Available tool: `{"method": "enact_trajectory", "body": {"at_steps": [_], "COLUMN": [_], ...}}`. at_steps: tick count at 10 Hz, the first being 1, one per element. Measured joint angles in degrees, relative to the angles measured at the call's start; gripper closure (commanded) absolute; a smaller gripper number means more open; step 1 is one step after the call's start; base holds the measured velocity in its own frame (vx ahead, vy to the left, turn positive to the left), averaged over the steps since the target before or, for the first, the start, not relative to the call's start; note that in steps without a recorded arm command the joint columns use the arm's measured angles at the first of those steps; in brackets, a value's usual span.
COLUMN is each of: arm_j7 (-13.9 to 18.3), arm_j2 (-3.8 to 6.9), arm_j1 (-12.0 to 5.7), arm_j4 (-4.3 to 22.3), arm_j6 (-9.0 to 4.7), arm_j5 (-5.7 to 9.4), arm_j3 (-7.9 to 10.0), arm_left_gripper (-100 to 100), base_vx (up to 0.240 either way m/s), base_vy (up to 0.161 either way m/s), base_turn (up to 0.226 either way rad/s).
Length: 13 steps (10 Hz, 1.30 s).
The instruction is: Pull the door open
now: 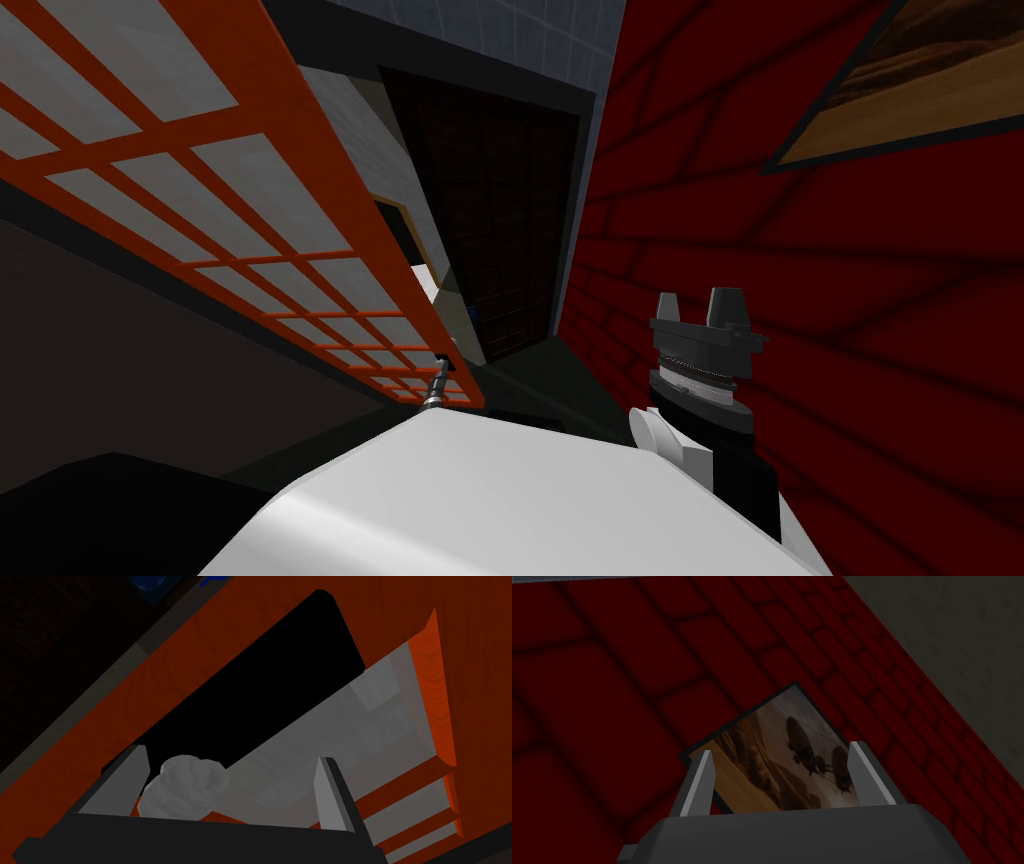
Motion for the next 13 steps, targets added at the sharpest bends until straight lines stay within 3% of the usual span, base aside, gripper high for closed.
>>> {"method": "enact_trajectory", "body": {"at_steps": [1,2,4,6,8,9,10,11,12,13], "arm_j7": [0.99,1.91,1.87,1.89,2.92,3.4,4.01,4.18,4.17,4.29], "arm_j2": [-0.35,0.13,0.01,-0.48,0.29,-0.03,-0.43,-0.8,-0.13,-0.1], "arm_j1": [0.19,0.1,-0.33,0.72,-0.53,-1.07,0.89,1.73,0.21,0.52], "arm_j4": [-0.6,0.1,1.18,-1.3,0.96,1.67,-1.98,-3.94,-1.71,-1.84], "arm_j6": [-0.05,-0.4,-1.29,0.04,-0.71,-1.37,0.12,1.35,0.88,0.54], "arm_j5": [0.28,0.32,0.42,0.32,0.87,1.17,0.98,0.92,1.09,1.08], "arm_j3": [-0.34,-0.65,-0.48,-0.63,-0.84,-0.87,-1.49,-1.66,-1.45,-1.48], "arm_left_gripper": [100,100,100,100,100,100,100,100,100,100], "base_vx": [-0.02,-0.008,-0.001,-0.003,-0.026,-0.012,-0.009,0.001,0.002,-0.003], "base_vy": [0.016,0.004,-0.008,0.003,0.018,0.01,-0.008,-0.015,-0.005,-0.011], "base_turn": [-0.011,0.037,-0.005,0.002,-0.054,-0.012,-0.001,0.006,-0.006,0.006]}}
